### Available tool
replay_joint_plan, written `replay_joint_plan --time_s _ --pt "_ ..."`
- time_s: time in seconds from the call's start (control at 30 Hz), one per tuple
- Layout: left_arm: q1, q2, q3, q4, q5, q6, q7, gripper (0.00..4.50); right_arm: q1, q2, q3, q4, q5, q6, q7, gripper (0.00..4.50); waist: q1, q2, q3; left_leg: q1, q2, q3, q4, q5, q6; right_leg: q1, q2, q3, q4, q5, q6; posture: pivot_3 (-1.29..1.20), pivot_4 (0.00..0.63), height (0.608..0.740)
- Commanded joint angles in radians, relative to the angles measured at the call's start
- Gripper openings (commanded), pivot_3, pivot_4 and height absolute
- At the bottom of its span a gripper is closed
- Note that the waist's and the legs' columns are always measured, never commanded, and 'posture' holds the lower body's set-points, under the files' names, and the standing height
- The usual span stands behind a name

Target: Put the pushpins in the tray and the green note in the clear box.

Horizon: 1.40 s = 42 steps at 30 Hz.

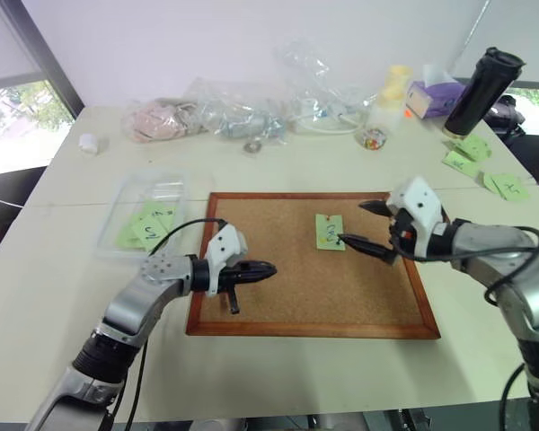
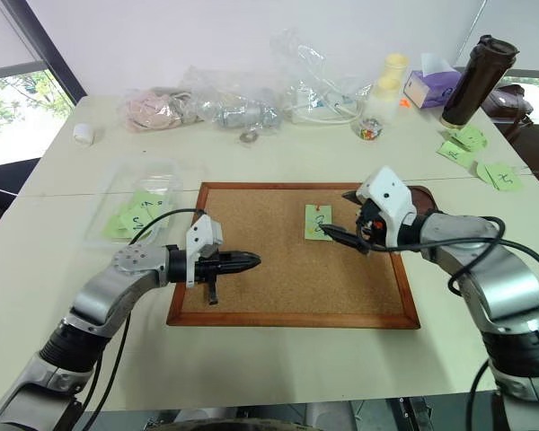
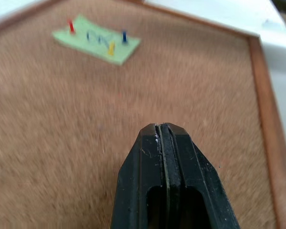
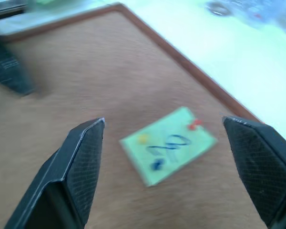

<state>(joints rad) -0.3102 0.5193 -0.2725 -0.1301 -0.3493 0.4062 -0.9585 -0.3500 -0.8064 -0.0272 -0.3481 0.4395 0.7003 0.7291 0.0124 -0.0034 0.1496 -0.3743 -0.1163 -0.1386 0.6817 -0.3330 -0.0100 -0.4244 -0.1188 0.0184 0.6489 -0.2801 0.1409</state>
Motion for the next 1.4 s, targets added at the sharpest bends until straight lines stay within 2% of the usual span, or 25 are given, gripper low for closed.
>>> replay_joint_plan --time_s 0.03,0.27,0.47,0.5,0.57,0.73,1.2,1.4 --pt "0.006 -0.002 -0.016 0.021 0.044 -0.051 -0.01 0.04 -0.079 0.055 0.045 0.066 -0.042 0.006 -0.04 4.05 0.0 0.0 0.0 0.0 0.0 0.0 0.0 0.0 0.0 0.0 0.0 0.0 0.0 0.0 0.0 0.0 0.15 0.74" --pt "0.031 -0.013 -0.024 0.055 0.09 -0.103 0.0 0.04 -0.219 0.186 0.161 0.276 -0.152 0.006 -0.099 4.05 -0.001 0.001 0.0 0.001 0.0 0.0 0.0 0.0 0.0 0.0 0.0 0.0 0.0 0.0 0.0 0.0 0.15 0.74" --pt "0.046 -0.016 -0.019 0.045 0.1 -0.106 0.009 0.04 -0.253 0.23 0.189 0.389 -0.211 -0.033 -0.094 4.05 0.0 0.001 0.0 0.0 -0.002 0.0 0.0 0.0 0.0 0.0 0.0 0.0 0.0 0.0 0.0 0.0 0.15 0.74" --pt "0.049 -0.016 -0.019 0.042 0.101 -0.104 0.01 0.0 -0.254 0.234 0.193 0.403 -0.221 -0.042 -0.093 3.49 -0.001 0.001 0.0 0.0 -0.002 0.0 0.0 0.0 0.0 0.0 0.0 -0.001 0.0 0.0 0.0 0.0 0.15 0.74" --pt "0.054 -0.015 -0.018 0.036 0.101 -0.101 0.013 0.0 -0.254 0.24 0.193 0.427 -0.236 -0.058 -0.091 2.77 -0.001 0.001 -0.001 0.0 -0.001 0.0 0.0 0.0 0.0 0.0 0.0 -0.001 0.001 0.0 0.0 0.0 0.15 0.74" --pt "0.064 -0.015 -0.015 0.025 0.102 -0.095 0.02 0.0 -0.262 0.25 0.176 0.45 -0.249 -0.075 -0.086 0.17 -0.003 0.001 -0.001 0.0 -0.001 0.0 0.0 0.0 0.0 0.0 0.0 0.0 0.001 0.0 0.0 0.0 0.15 0.74" --pt "0.063 -0.016 -0.01 0.017 0.096 -0.086 0.028 0.0 -0.254 0.252 0.172 0.455 -0.266 -0.065 -0.065 0.06 -0.003 0.001 -0.001 0.001 -0.001 0.0 0.0 0.0 0.0 0.0 0.0 0.0 0.001 0.0 0.0 0.0 0.15 0.74" --pt "0.063 -0.016 -0.017 0.014 0.099 -0.078 0.029 0.0 -0.275 0.243 0.109 0.403 -0.229 -0.03 -0.075 0.06 -0.002 0.001 -0.001 0.0 -0.001 0.0 0.0 0.0 0.0 0.0 0.0 0.0 0.001 0.0 0.0 0.0 0.15 0.74"
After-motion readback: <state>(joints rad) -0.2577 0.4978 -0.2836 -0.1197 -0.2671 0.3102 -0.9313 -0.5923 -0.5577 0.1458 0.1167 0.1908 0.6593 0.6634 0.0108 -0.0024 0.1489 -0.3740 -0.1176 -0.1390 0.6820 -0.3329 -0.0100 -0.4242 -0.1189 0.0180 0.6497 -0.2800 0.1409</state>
